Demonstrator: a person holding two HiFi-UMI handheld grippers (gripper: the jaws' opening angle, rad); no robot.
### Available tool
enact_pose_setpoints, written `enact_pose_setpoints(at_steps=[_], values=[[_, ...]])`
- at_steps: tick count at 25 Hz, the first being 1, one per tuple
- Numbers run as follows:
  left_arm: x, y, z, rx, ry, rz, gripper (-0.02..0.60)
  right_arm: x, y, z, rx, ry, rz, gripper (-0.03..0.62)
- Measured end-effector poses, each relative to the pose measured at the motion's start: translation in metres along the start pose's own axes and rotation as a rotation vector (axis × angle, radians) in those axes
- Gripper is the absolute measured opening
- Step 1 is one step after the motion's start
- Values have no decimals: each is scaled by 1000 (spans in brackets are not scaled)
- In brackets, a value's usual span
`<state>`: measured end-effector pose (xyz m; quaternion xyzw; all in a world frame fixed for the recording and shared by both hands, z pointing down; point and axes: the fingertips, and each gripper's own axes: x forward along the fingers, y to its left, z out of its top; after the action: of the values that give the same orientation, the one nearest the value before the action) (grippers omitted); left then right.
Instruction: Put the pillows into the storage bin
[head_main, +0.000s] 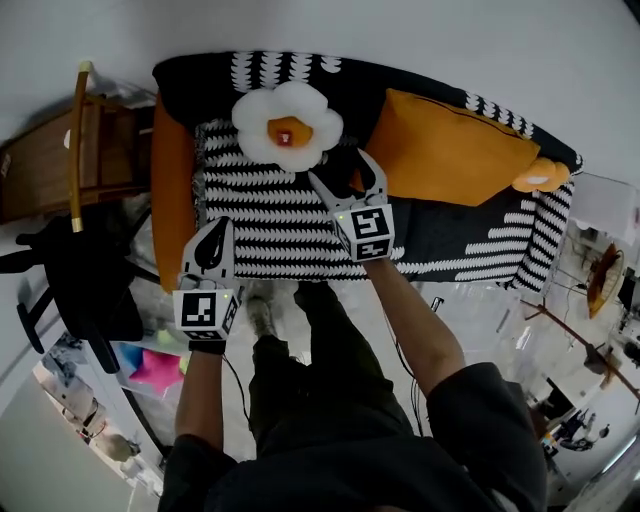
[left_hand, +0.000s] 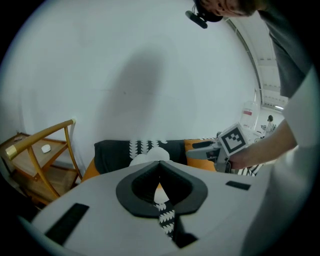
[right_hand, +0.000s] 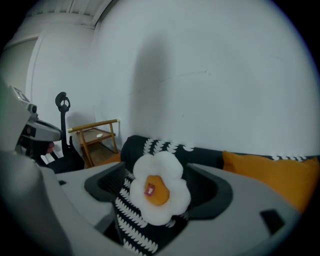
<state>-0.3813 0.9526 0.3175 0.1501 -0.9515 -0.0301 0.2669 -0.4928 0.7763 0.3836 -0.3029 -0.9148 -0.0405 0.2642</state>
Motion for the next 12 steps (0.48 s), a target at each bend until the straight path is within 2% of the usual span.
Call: enact_pose_setpoints(at_steps=[12], values=[[59,18,-58,-36,57,15,2,107,-32,-39,-41,36,7,383]])
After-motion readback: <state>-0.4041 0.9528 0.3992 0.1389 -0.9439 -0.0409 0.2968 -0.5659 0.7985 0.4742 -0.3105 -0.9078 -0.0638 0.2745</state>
